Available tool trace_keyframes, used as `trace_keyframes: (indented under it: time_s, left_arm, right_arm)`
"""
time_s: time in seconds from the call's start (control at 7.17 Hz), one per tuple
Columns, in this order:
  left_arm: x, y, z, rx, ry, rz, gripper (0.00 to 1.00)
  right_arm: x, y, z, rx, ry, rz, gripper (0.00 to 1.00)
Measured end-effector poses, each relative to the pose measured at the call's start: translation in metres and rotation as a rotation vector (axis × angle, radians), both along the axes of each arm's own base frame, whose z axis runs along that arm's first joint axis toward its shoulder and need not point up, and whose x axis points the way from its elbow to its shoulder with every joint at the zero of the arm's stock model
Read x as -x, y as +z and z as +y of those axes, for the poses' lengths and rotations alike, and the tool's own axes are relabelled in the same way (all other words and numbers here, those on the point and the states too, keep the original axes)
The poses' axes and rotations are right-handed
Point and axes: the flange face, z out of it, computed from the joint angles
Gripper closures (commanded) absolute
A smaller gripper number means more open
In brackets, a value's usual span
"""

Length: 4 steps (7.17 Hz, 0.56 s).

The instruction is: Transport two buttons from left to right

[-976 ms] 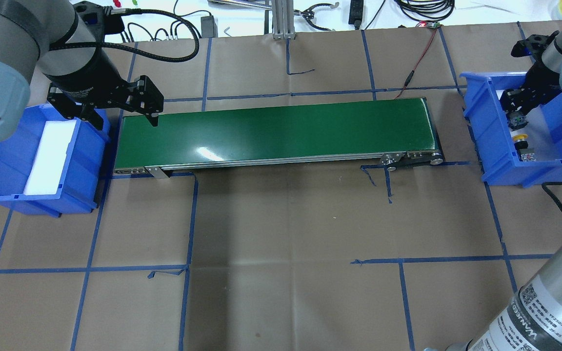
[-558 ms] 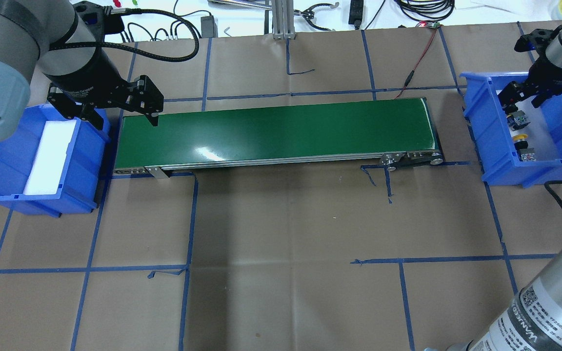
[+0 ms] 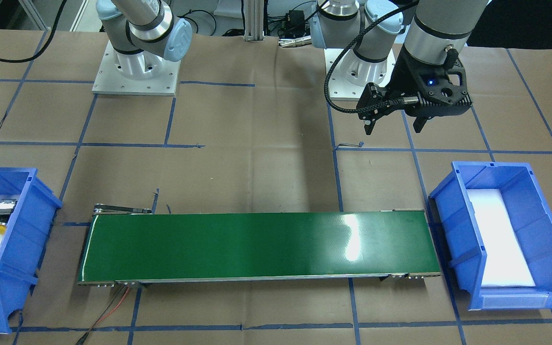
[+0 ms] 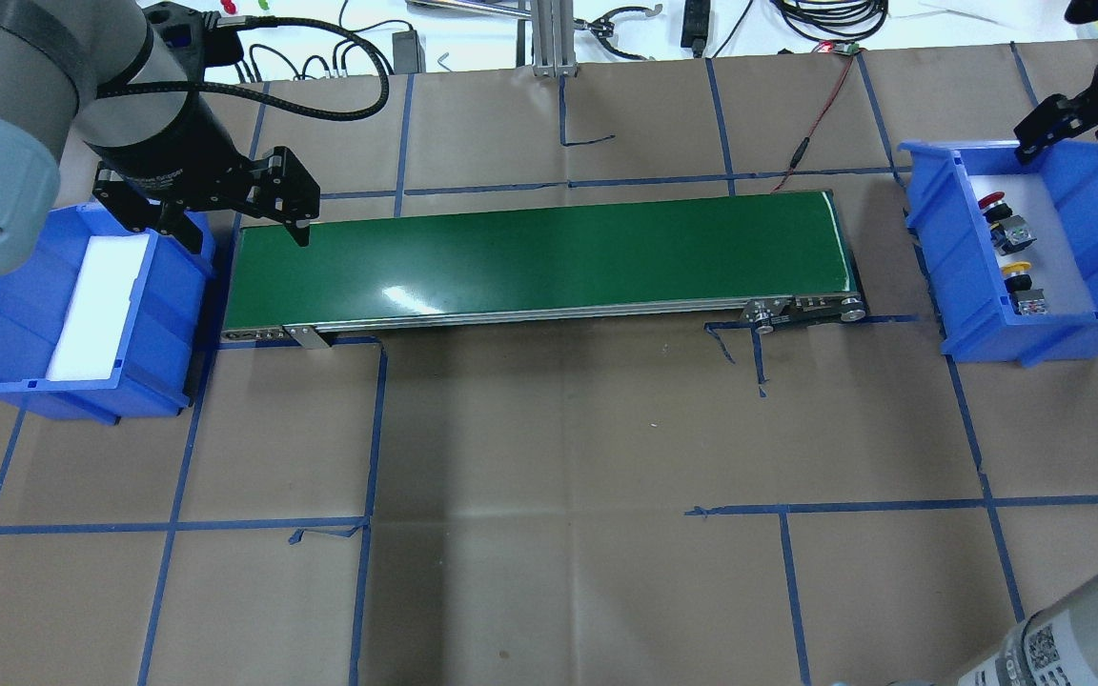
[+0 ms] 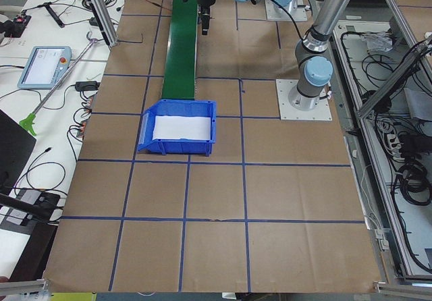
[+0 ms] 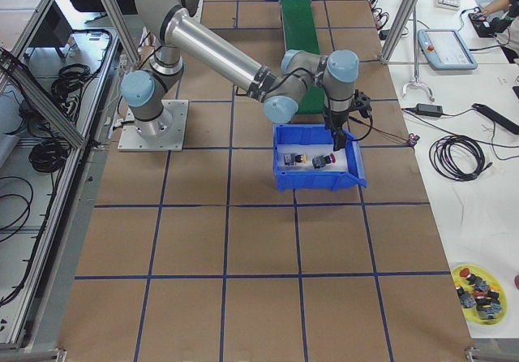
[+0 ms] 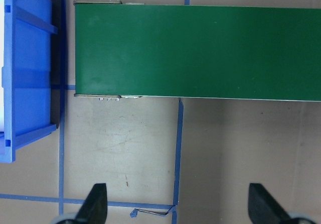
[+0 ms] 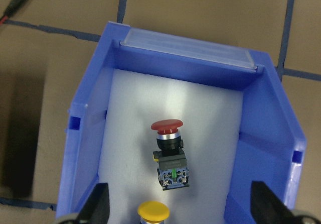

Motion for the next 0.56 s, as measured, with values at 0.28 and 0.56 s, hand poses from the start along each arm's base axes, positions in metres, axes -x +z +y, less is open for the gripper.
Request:
trace_keyframes:
  time_s: [0.28, 0.56]
  left_arm:
    - [0.0, 0.0, 0.0, 0.0, 0.0, 0.0, 0.0]
    - [0.0, 0.0, 0.0, 0.0, 0.0, -0.001, 0.0]
  right_arm:
    - [-0.038, 0.049, 0.011, 0.058, -0.023, -0.004, 0.0]
    - [-0.101, 0.077, 0.026, 0.032, -0.183, -0.074, 0.0]
